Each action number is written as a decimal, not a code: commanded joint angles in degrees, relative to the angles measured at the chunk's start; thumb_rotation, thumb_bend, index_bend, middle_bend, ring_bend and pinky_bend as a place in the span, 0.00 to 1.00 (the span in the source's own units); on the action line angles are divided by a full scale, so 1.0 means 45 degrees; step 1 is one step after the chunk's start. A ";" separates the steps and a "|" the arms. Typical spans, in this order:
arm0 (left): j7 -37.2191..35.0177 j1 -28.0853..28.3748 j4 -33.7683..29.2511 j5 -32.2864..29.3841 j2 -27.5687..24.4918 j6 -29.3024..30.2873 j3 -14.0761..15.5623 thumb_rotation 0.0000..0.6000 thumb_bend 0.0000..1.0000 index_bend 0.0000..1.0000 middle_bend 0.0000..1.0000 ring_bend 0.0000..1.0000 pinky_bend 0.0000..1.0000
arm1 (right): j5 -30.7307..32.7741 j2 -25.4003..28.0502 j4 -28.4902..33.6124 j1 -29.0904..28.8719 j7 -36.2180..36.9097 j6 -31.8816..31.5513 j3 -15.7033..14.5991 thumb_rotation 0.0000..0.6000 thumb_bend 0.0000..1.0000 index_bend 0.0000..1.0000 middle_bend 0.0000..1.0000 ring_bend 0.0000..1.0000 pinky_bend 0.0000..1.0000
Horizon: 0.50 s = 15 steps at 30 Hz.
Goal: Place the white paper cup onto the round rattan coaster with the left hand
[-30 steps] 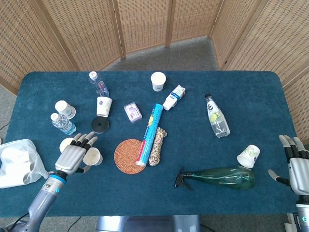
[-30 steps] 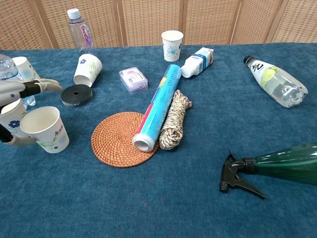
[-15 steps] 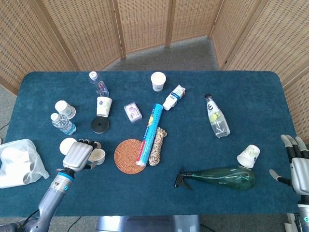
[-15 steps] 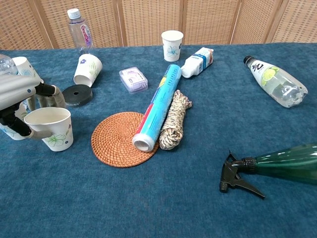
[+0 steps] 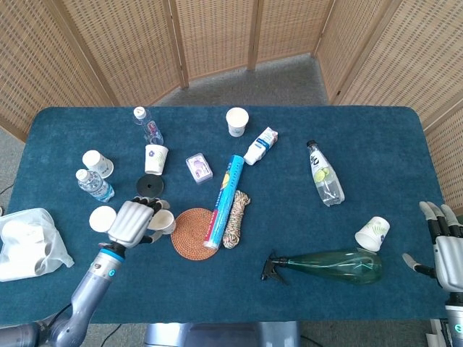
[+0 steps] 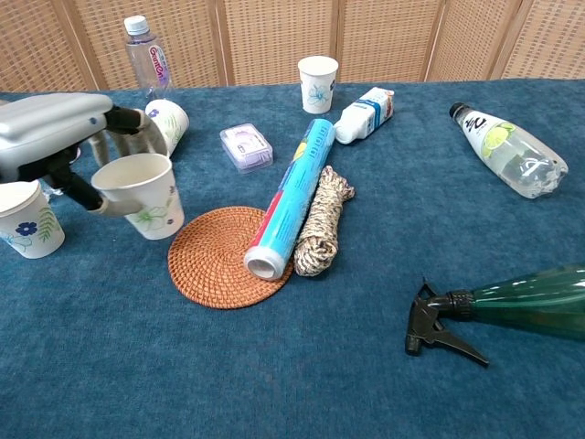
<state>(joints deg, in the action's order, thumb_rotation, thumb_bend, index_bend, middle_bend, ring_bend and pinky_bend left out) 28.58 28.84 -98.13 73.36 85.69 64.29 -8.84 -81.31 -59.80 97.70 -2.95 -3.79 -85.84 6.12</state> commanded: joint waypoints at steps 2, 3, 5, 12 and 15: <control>0.0292 0.0435 0.0103 -0.0437 0.0458 -0.0329 -0.0209 1.00 0.29 0.32 0.44 0.39 0.43 | 0.0010 0.0042 0.0020 0.0009 0.0079 -0.0011 0.0018 1.00 0.00 0.00 0.00 0.00 0.23; 0.0366 0.0561 0.0170 -0.0558 0.0597 -0.0434 -0.0231 1.00 0.29 0.32 0.44 0.39 0.43 | 0.0017 0.0061 0.0024 0.0015 0.0122 -0.0014 0.0023 1.00 0.00 0.00 0.00 0.00 0.23; 0.0508 0.0741 0.0265 -0.0736 0.0828 -0.0526 -0.0256 1.00 0.29 0.32 0.44 0.39 0.43 | 0.0026 0.0091 0.0022 0.0027 0.0207 -0.0031 0.0039 1.00 0.00 0.00 0.00 0.00 0.23; 0.0725 0.1227 0.0719 -0.1138 0.1547 -0.0667 -0.0324 1.00 0.29 0.27 0.39 0.37 0.43 | 0.0047 0.0136 -0.0009 0.0019 0.0387 0.0022 0.0049 1.00 0.00 0.00 0.00 0.00 0.23; 0.0710 0.1388 0.0850 -0.1286 0.1814 -0.0701 -0.0343 1.00 0.29 0.27 0.39 0.37 0.43 | 0.0001 0.0137 -0.0003 0.0026 0.0428 -0.0004 0.0042 1.00 0.00 0.00 0.00 0.00 0.23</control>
<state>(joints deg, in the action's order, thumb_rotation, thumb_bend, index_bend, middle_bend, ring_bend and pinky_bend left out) 31.76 34.79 -94.57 67.83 93.48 61.20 -10.31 -81.31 -59.19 97.69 -2.84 -1.87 -85.85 6.31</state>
